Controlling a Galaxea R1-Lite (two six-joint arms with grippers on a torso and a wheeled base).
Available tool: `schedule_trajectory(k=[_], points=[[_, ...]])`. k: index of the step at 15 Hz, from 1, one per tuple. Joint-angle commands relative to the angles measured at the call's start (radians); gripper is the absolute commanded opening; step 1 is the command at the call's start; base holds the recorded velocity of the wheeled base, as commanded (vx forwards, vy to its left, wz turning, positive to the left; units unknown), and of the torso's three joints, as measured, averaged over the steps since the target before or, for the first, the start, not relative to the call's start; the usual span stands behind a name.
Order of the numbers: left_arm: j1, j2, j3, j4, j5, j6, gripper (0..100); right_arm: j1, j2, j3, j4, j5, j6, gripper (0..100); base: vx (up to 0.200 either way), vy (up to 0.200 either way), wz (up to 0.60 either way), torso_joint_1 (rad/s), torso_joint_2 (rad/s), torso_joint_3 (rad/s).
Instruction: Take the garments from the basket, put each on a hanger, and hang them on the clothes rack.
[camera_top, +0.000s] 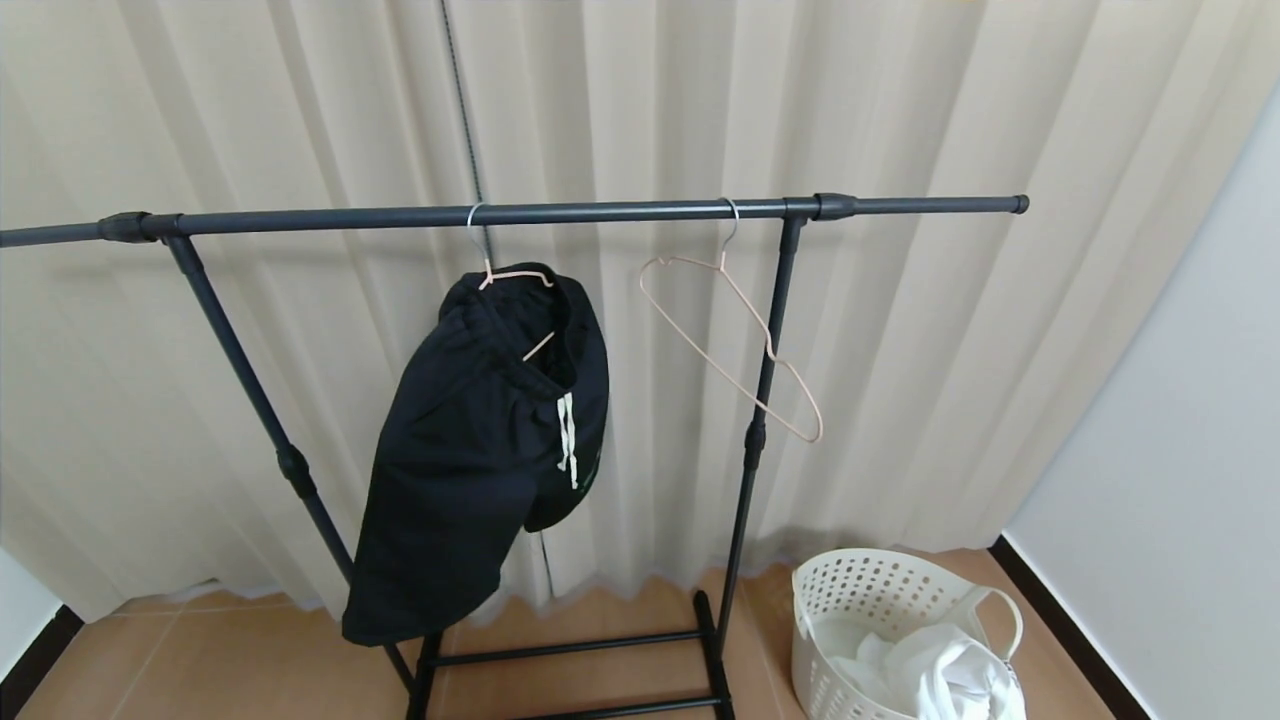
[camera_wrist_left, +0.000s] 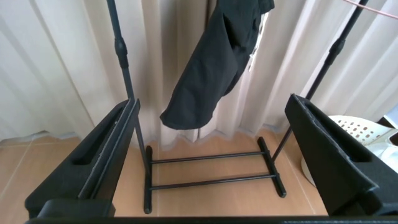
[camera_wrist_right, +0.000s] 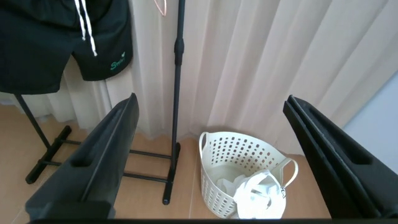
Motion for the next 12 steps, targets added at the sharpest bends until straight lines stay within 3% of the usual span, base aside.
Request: schedule_trajectory(k=[1,6,12], points=[[0.0,0.002,0.0,0.0,0.0,0.0,100,0.0,0.0,0.0,0.0,0.0,0.0,100,0.0,0.0,0.0,-0.154,0.37,0.222],[0.0,0.002,0.0,0.0,0.0,0.0,100,0.0,0.0,0.0,0.0,0.0,0.001,100,0.0,0.0,0.0,-0.156,0.4,0.242],[0.0,0.002,0.0,0.0,0.0,0.0,100,0.0,0.0,0.0,0.0,0.0,0.003,100,0.0,0.0,0.0,-0.2,0.54,0.339]])
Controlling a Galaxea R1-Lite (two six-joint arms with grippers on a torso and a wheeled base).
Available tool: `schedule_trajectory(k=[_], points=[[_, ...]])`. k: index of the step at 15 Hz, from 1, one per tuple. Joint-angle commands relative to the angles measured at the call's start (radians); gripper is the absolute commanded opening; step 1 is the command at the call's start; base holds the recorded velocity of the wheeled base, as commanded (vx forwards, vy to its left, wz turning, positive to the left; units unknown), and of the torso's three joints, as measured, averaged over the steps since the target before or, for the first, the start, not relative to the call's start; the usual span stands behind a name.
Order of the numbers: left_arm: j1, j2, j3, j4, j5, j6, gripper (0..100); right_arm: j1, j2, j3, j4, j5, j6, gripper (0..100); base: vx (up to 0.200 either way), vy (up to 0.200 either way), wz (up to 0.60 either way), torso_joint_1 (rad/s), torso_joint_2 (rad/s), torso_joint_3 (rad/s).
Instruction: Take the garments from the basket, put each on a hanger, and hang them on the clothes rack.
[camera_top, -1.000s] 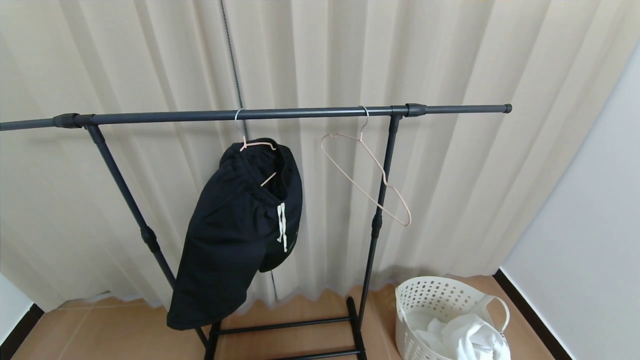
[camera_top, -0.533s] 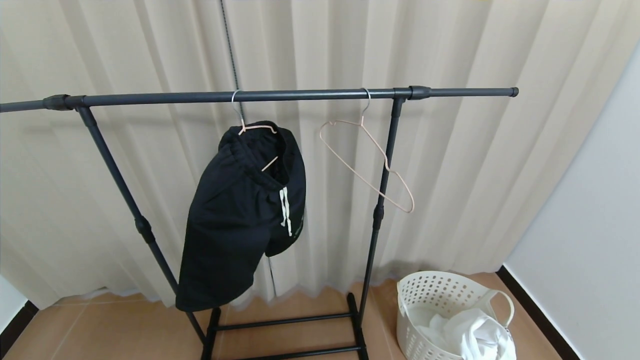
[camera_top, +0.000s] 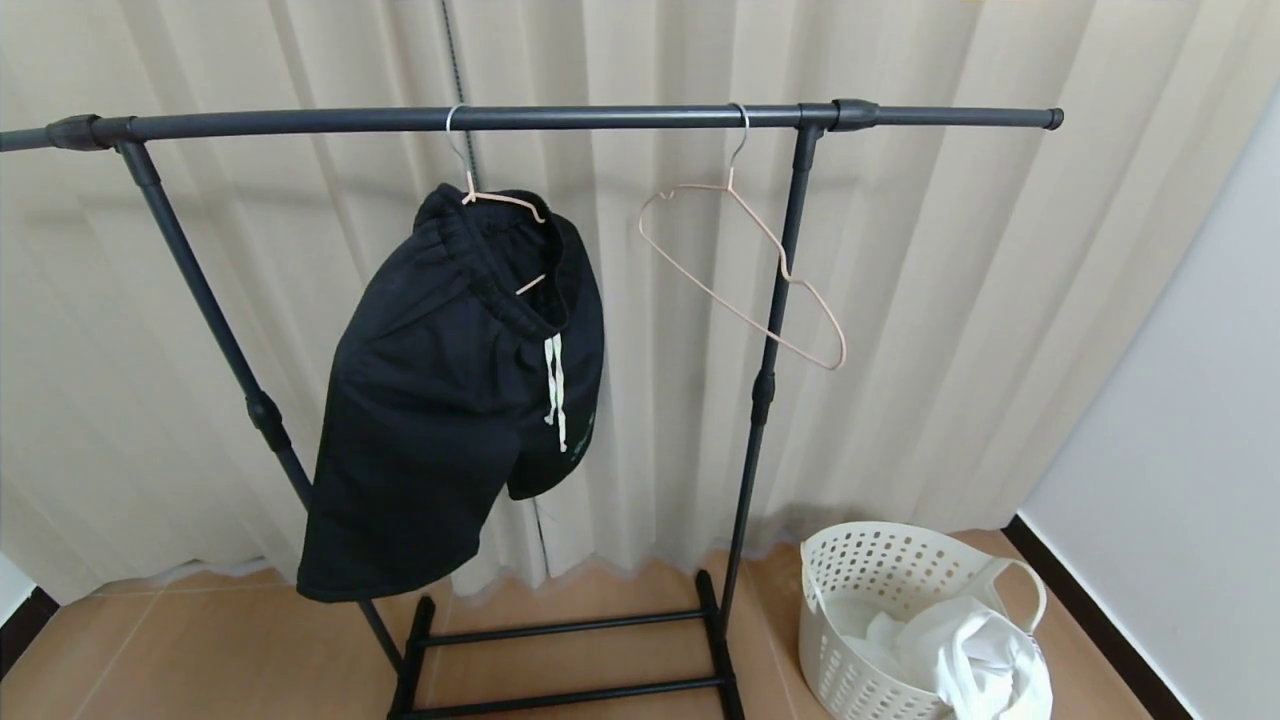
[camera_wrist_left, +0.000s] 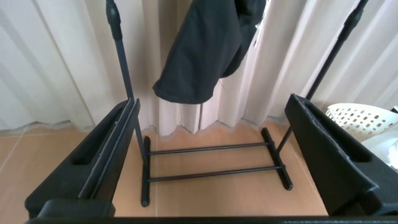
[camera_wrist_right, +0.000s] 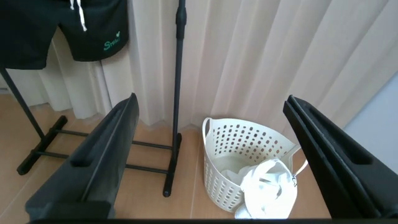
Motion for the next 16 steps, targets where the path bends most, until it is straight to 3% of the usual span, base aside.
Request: schedule_trajectory(k=[1,9,16], points=[[0.0,0.002,0.0,0.0,0.0,0.0,100,0.0,0.0,0.0,0.0,0.0,0.001,100,0.0,0.0,0.0,-0.173,0.53,0.349],[0.0,0.002,0.0,0.0,0.0,0.0,100,0.0,0.0,0.0,0.0,0.0,0.001,100,0.0,0.0,0.0,-0.146,0.5,0.355],[0.0,0.002,0.0,0.0,0.0,0.0,100,0.0,0.0,0.0,0.0,0.0,0.001,100,0.0,0.0,0.0,-0.071,0.46,0.379]])
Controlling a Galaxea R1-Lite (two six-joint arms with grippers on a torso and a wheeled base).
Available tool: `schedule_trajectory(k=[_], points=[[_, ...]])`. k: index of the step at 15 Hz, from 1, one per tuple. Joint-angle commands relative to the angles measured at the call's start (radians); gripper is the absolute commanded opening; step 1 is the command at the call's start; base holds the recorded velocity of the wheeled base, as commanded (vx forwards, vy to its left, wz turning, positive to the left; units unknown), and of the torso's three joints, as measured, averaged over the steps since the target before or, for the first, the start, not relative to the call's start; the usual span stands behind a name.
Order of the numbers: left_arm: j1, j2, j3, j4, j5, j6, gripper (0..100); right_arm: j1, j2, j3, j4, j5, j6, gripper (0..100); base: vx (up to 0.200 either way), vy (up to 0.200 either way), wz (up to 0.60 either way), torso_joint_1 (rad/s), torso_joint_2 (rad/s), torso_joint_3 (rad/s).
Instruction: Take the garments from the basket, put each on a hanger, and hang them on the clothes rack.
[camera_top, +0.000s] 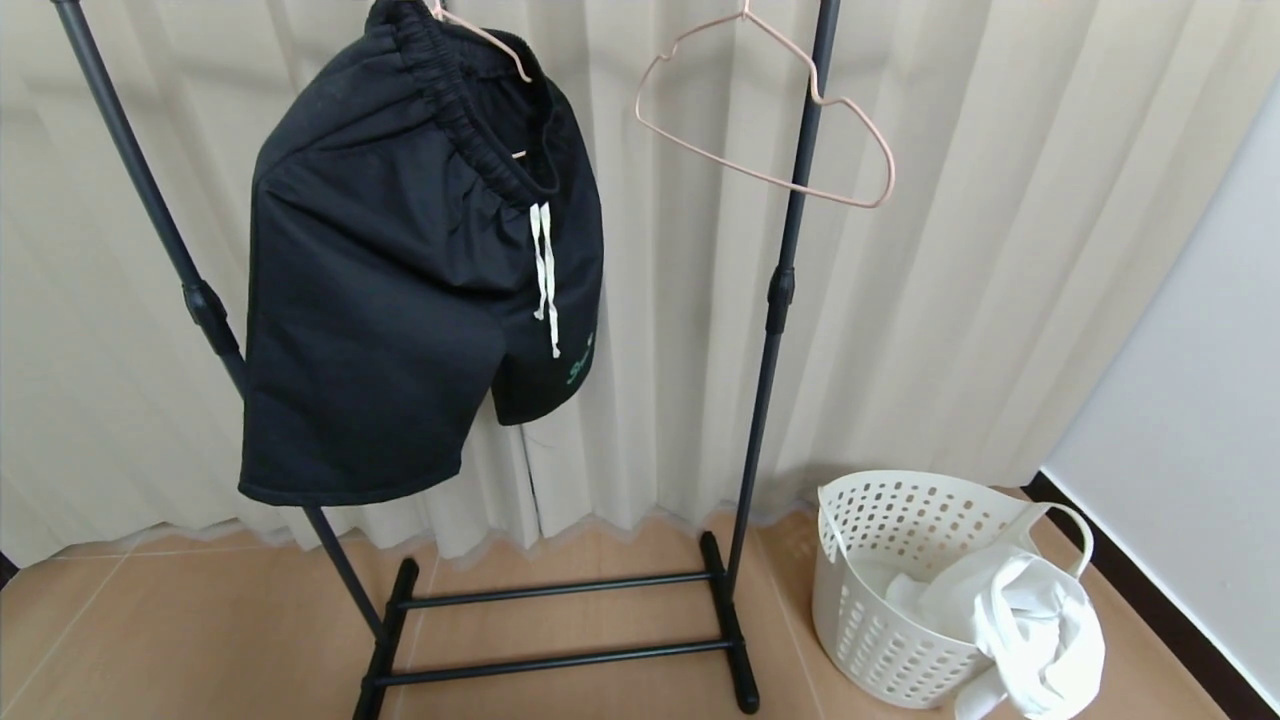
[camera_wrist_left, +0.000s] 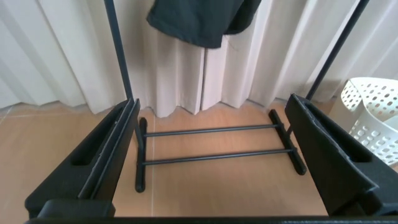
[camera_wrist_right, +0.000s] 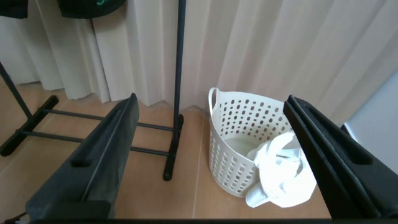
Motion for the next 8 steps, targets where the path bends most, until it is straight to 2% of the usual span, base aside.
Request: schedule_trajectory(k=[1,2,4,8], points=[[0.0,0.002,0.0,-0.001,0.0,0.0,100,0.0,0.0,0.0,0.0,0.0,0.0,100,0.0,0.0,0.0,-0.041,0.44,0.413],[0.0,0.002,0.0,-0.001,0.0,0.0,100,0.0,0.0,0.0,0.0,0.0,0.0,100,0.0,0.0,0.0,-0.022,0.44,0.422],[0.0,0.0,0.0,-0.001,0.0,0.0,100,0.0,0.0,0.0,0.0,0.0,0.0,100,0.0,0.0,0.0,-0.002,0.24,0.244],[0.0,0.002,0.0,-0.001,0.0,0.0,100,0.0,0.0,0.0,0.0,0.0,-0.002,100,0.0,0.0,0.0,0.001,0.06,0.058]])
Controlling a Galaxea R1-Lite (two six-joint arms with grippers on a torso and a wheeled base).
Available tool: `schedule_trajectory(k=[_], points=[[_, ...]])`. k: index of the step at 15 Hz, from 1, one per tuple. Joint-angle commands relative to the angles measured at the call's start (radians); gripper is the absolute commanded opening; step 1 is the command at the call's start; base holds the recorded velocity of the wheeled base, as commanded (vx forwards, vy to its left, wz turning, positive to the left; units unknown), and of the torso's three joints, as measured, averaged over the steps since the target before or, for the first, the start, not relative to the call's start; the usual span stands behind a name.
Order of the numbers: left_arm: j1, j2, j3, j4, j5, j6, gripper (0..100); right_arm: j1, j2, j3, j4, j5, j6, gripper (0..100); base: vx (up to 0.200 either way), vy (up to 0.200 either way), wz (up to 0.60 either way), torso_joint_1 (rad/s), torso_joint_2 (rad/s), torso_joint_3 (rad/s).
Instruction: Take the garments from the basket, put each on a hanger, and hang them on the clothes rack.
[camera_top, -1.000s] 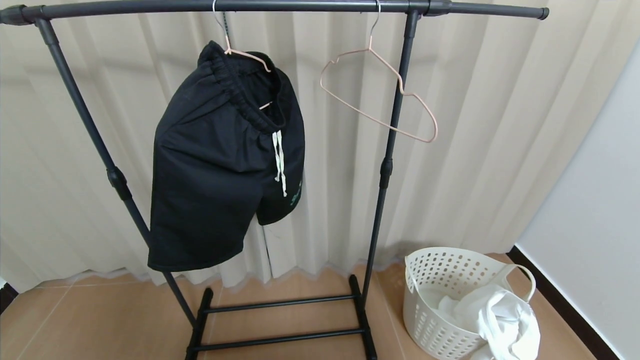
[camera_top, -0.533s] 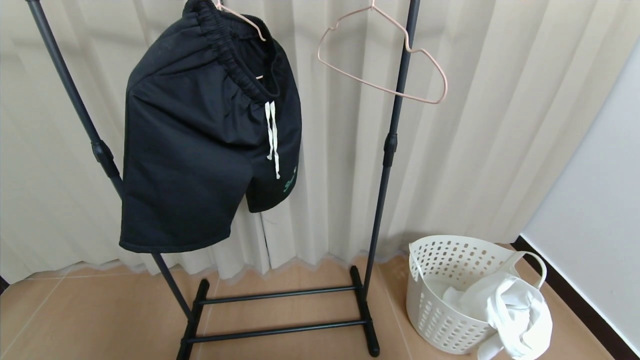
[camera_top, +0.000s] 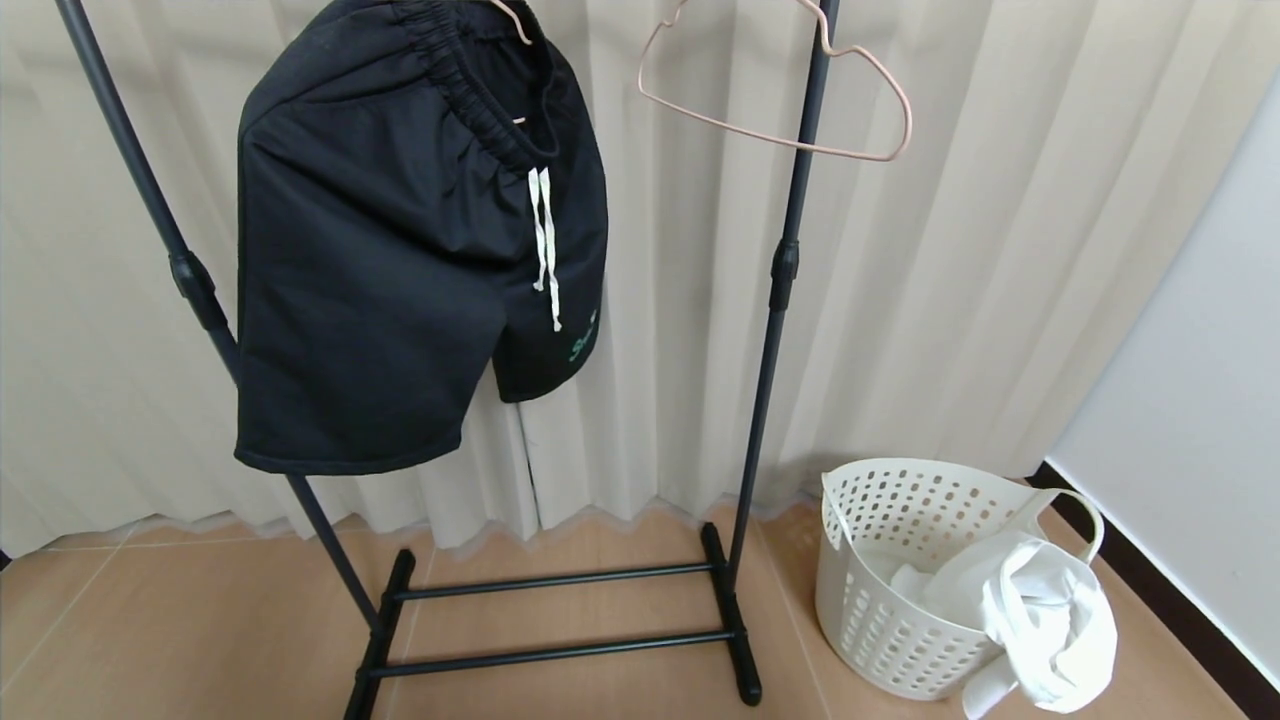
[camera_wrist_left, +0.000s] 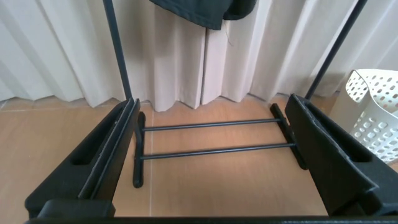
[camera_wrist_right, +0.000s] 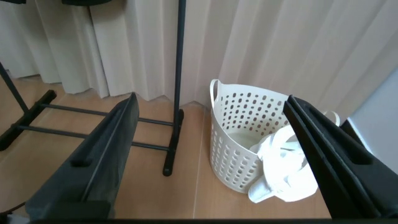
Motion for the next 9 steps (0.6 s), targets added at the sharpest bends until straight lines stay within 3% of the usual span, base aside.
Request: schedule_trajectory(k=[1,6,9], points=[[0.0,0.001,0.0,0.0,0.0,-0.001,100,0.001,0.0,0.0,0.0,0.0,-0.001,100,0.0,0.0,-0.6,0.002,0.03,0.017],[0.0,0.001,0.0,0.0,0.0,-0.001,100,-0.001,0.0,0.0,0.0,0.0,-0.001,100,0.0,0.0,-0.6,0.001,0.01,0.004],[0.0,0.001,0.0,0.0,0.0,-0.001,100,0.001,0.0,0.0,0.0,0.0,-0.001,100,0.0,0.0,0.0,0.0,0.0,0.0]])
